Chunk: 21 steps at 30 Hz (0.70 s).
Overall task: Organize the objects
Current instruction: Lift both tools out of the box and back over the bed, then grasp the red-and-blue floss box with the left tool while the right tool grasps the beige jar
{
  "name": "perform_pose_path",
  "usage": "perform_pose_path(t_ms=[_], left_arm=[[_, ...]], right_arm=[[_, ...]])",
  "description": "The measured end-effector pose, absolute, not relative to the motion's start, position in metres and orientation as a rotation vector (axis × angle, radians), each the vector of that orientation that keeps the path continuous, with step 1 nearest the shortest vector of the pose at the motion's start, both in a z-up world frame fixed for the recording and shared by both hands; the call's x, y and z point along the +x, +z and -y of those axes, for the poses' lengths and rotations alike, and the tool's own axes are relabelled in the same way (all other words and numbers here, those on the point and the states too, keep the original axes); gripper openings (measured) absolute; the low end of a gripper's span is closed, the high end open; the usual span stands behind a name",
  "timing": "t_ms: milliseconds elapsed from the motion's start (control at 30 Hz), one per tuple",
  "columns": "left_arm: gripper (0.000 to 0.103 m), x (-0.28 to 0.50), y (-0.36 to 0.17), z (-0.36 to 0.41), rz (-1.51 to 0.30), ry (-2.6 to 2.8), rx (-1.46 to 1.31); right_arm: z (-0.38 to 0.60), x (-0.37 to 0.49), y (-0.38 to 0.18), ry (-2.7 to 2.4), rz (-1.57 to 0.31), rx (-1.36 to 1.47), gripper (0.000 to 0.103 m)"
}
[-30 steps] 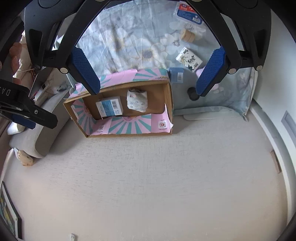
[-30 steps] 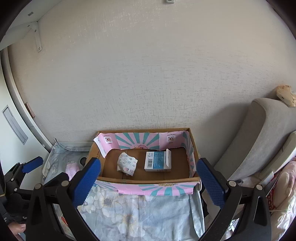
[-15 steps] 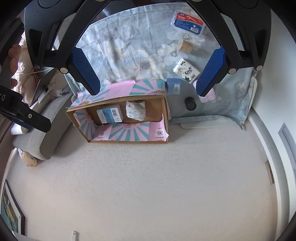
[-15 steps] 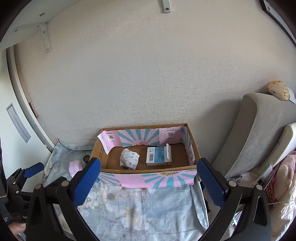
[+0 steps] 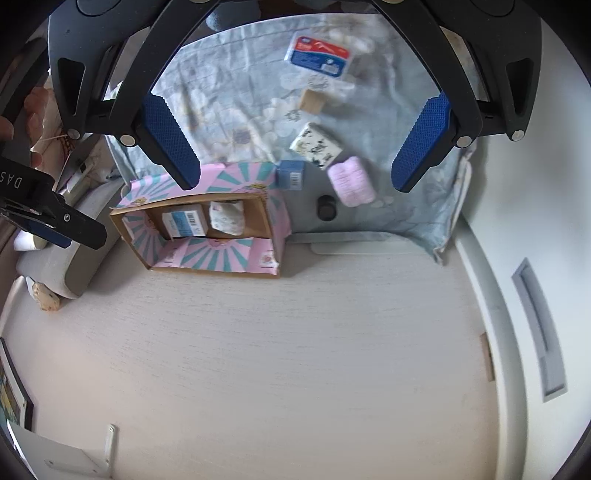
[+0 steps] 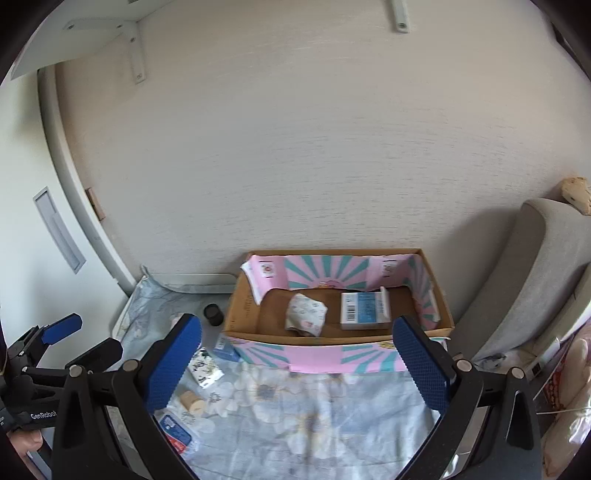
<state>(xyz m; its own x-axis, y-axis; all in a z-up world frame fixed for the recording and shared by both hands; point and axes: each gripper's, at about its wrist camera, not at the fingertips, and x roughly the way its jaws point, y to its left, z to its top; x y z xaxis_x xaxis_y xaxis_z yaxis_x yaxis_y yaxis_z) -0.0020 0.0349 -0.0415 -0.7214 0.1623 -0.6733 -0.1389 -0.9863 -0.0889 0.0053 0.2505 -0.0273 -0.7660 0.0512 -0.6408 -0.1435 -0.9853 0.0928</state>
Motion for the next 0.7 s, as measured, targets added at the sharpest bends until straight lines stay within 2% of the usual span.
perform_pose_path(t_ms=[467, 700], left_arm=[[0.103, 0.003, -0.042, 0.032, 0.08, 2.783, -1.09], [0.103, 0.001, -0.057, 0.032, 0.036, 2.672, -1.112]], right_arm=[[-0.189, -0.016, -0.027, 2.91, -0.2, -1.04, 0.103], [-0.173, -0.037, -0.042, 2.947, -0.214, -1.195, 0.103]])
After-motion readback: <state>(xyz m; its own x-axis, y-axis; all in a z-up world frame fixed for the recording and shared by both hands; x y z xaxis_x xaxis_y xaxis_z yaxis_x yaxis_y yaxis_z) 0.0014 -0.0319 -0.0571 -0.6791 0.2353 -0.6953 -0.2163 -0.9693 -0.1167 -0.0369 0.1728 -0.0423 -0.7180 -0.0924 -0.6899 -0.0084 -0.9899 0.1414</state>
